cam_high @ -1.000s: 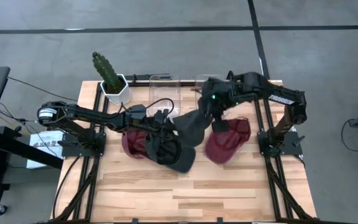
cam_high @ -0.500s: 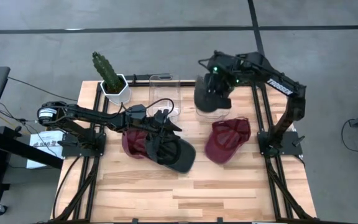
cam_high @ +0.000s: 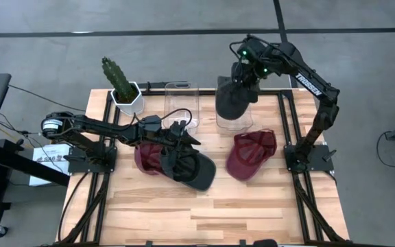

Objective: Pick & Place hat
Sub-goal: Put the right black cap into the transparent bin, then put the black cap into the transparent bin

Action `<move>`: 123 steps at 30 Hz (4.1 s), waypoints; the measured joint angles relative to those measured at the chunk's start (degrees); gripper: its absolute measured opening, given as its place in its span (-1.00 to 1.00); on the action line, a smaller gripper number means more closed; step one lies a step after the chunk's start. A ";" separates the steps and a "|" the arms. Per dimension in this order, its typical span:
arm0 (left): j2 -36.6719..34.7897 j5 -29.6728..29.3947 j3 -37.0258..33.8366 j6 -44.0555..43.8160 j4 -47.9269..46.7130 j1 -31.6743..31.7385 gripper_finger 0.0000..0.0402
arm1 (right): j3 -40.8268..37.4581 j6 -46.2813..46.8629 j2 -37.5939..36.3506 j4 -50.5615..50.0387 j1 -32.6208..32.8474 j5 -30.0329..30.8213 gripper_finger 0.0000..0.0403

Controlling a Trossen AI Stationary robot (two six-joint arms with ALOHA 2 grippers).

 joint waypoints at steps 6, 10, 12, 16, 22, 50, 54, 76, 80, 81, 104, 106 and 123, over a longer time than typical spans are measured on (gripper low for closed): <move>0.00 0.00 0.00 0.01 0.03 0.00 -0.21 | -4.54 -5.83 0.07 3.62 -2.83 -2.33 -0.93; 0.00 0.00 0.00 0.02 0.06 0.00 -0.21 | -7.75 -8.73 0.79 4.83 -4.36 -2.77 -0.93; 0.00 0.00 0.00 0.02 0.12 0.00 -0.20 | -9.19 -10.05 1.20 6.21 -4.86 -2.82 -0.93; 0.00 0.00 -0.02 0.02 0.45 0.00 -0.20 | -10.07 -14.84 3.20 7.60 -5.38 -2.34 -0.93; 0.00 0.00 -0.02 0.02 0.49 0.00 -0.21 | -10.14 -19.20 7.52 9.50 -5.39 -1.41 -0.93; 0.00 0.00 -0.04 0.87 0.68 0.00 -0.20 | -10.14 -10.95 12.00 10.43 -7.88 2.75 -0.59; 0.00 -0.01 -0.04 0.87 0.70 0.00 -0.21 | -10.14 -10.55 12.00 10.20 -7.88 2.75 -0.40; 0.00 -0.01 -0.04 0.87 0.94 0.00 -0.20 | -10.09 -6.18 6.30 10.44 -7.20 10.17 0.24; 0.00 -0.02 -0.04 0.87 0.94 0.00 -0.20 | -10.05 -3.19 2.61 10.44 -7.20 10.12 0.24; 0.00 0.00 -0.04 0.87 0.94 0.00 -0.20 | -10.05 -2.18 1.64 10.44 -7.19 10.06 0.24; -0.35 -4.39 -2.38 -3.78 4.64 -12.26 -0.21 | -10.48 23.65 -8.60 9.03 19.23 1.12 0.24; -0.35 -8.53 -3.65 -3.75 4.64 -14.78 -0.21 | -11.88 25.62 -8.45 8.39 22.37 1.12 0.24; -0.37 -19.35 -6.69 -4.27 6.45 -26.74 -0.21 | -45.74 40.81 -8.37 37.84 45.16 11.36 0.23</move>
